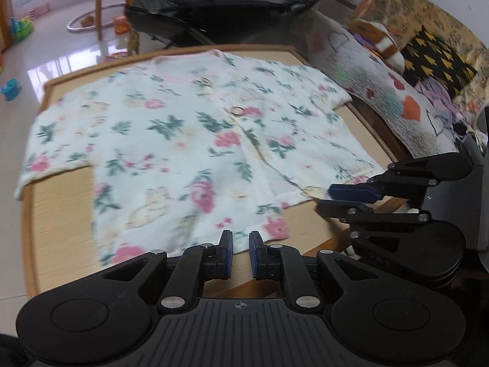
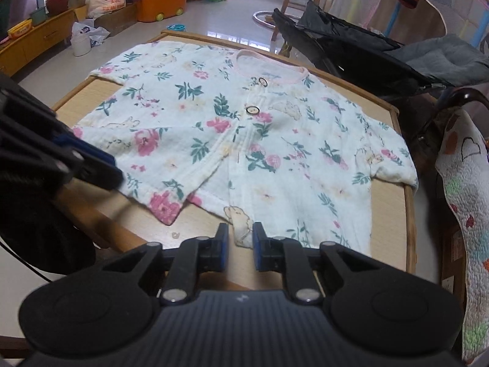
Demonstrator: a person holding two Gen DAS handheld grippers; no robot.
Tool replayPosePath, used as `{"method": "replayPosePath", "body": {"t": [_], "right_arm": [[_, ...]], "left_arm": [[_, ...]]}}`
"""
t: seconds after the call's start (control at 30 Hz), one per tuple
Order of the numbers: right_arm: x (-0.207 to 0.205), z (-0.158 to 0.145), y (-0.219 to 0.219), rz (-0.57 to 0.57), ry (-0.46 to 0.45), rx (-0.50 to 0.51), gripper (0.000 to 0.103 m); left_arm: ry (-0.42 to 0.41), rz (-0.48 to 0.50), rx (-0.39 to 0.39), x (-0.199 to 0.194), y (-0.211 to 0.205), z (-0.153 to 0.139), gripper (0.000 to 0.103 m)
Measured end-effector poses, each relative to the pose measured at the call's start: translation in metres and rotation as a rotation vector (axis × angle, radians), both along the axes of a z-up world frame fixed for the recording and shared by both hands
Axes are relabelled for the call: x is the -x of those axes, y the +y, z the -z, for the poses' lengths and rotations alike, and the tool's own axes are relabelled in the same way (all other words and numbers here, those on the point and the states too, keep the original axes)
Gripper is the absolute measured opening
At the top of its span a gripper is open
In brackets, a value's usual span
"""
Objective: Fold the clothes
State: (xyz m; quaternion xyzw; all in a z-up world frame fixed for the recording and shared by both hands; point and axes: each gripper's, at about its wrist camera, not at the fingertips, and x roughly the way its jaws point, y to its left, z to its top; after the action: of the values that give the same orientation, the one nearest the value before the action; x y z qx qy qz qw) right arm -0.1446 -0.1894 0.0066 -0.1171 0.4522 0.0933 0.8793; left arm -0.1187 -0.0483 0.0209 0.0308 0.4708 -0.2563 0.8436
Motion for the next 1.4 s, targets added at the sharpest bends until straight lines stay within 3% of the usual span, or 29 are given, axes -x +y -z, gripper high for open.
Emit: {"method": "replayPosePath", "body": {"t": [0.13, 0.33, 0.43, 0.53, 0.8, 0.97, 1.1, 1.13, 1.23, 1.4], "right_arm": [[0.000, 0.000, -0.005, 0.015, -0.003, -0.025, 0.001], [0.001, -0.009, -0.013, 0.039, -0.012, -0.079, 0.001], [0.001, -0.013, -0.017, 0.055, -0.019, -0.097, 0.001], [0.001, -0.012, -0.022, 0.076, -0.015, -0.106, 0.001], [0.001, -0.010, -0.030, 0.108, -0.008, -0.117, 0.001], [0.001, -0.009, -0.032, 0.122, -0.005, -0.120, 0.001], [0.002, -0.009, -0.032, 0.122, -0.005, -0.122, 0.001], [0.002, -0.009, -0.032, 0.124, -0.005, -0.123, 0.001], [0.002, -0.010, -0.033, 0.126, -0.007, -0.133, 0.001], [0.003, -0.013, -0.037, 0.137, -0.008, -0.170, 0.001]], "left_arm": [[-0.006, 0.037, 0.010, -0.005, -0.014, 0.005, 0.016], [-0.026, 0.057, 0.024, -0.007, -0.026, 0.005, 0.019], [-0.036, 0.047, 0.019, -0.006, -0.030, 0.003, 0.060], [-0.021, 0.025, 0.029, -0.008, -0.030, 0.002, 0.060], [-0.042, 0.036, -0.035, -0.006, -0.037, 0.003, 0.055], [-0.065, 0.077, -0.087, -0.001, -0.042, 0.011, 0.046], [-0.112, 0.106, -0.117, 0.003, -0.043, 0.012, 0.028], [-0.116, 0.110, -0.115, 0.003, -0.042, 0.011, 0.017], [-0.115, 0.098, -0.099, 0.002, -0.038, 0.010, 0.007], [-0.074, 0.037, 0.002, -0.002, -0.026, 0.004, 0.005]]}}
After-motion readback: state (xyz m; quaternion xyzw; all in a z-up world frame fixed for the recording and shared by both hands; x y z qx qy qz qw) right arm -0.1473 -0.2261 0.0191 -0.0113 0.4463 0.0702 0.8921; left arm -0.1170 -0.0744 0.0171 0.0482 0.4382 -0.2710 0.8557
